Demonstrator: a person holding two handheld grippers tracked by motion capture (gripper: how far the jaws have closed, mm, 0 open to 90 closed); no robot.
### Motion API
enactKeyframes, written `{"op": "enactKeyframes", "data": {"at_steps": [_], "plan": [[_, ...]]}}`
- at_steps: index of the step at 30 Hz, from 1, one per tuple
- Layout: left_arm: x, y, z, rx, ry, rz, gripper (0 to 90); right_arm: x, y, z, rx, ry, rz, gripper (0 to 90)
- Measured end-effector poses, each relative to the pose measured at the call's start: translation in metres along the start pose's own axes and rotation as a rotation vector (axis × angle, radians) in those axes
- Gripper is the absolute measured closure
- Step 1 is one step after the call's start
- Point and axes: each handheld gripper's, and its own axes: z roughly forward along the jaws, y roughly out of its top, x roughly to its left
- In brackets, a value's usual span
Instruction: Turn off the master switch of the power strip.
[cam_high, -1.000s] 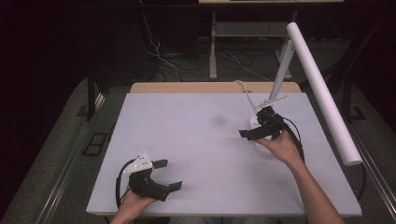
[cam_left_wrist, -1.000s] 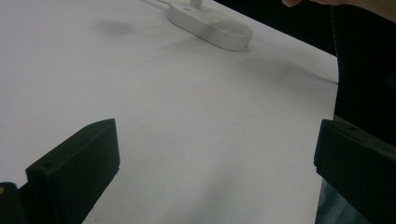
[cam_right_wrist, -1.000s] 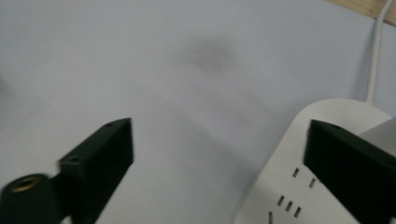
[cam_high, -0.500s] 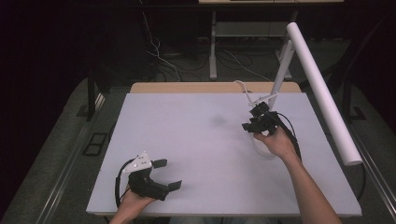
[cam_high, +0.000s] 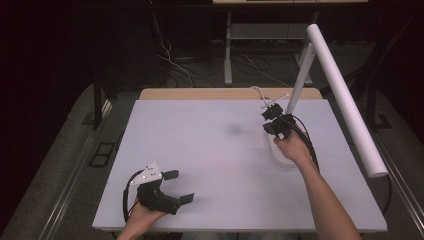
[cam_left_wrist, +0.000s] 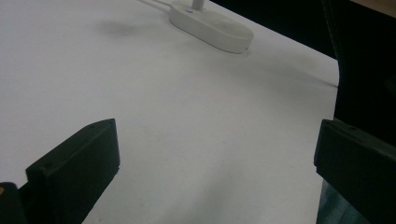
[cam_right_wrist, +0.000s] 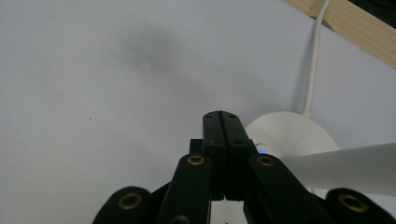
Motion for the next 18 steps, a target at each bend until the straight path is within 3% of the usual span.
{"op": "enactKeyframes", "data": {"at_steps": [18], "plan": [[0.001,0.000,0.000,-0.002,-0.003,-0.001,0.0,-0.010,0.005,0.022,0.098,-0.103,-0.008,89.4]]}}
